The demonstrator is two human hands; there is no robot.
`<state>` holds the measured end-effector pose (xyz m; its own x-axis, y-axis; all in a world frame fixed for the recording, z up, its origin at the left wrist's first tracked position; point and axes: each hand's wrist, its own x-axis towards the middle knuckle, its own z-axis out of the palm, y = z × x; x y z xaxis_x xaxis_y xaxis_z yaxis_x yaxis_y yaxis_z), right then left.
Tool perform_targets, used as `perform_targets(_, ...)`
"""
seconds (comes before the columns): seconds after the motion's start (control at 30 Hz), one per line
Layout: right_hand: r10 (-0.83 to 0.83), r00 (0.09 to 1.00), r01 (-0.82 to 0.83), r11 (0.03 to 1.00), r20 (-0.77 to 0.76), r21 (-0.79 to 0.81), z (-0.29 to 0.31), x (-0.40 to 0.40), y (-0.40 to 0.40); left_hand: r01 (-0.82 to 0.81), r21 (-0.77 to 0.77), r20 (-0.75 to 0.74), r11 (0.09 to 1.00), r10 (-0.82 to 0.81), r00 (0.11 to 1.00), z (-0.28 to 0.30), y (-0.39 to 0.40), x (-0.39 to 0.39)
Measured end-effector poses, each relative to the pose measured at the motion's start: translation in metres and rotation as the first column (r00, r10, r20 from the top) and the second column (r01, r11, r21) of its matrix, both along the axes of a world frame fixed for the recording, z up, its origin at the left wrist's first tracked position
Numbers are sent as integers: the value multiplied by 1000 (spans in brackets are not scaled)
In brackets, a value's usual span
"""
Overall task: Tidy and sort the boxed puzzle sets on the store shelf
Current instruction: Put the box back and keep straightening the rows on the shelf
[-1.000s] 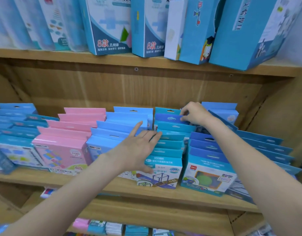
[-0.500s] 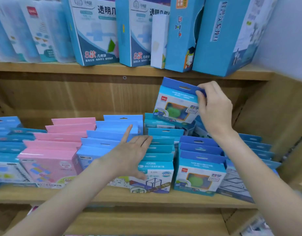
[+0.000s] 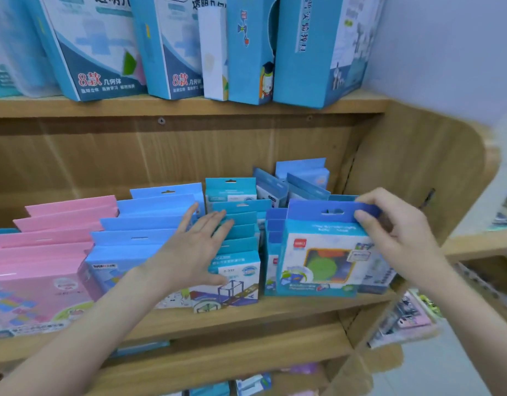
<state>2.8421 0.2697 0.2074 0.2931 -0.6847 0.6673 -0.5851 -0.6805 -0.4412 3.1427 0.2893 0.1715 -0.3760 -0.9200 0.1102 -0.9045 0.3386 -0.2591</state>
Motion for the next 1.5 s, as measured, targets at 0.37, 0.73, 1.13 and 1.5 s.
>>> perform_targets(0.37, -282, 954, 270, 955, -98, -120, -90, 43, -10, 13, -49, 64, 999, -10, 998, -4, 0, 3)
perform_targets(0.73, -396, 860, 325, 911, -320, -255, -87, 40, -16, -60, -3, 25, 998, 60, 998, -8, 3, 5)
perform_targets(1.13, -295, 838, 314, 949, -460, -37, -64, -24, -40, 100, -55, -40, 994, -102, 994, 10, -16, -43)
perform_targets(1.5, -251, 583, 350, 936, -773, -40, -56, -50, -48, 181, -55, -20, 982, -182, 983, 8, -46, -71)
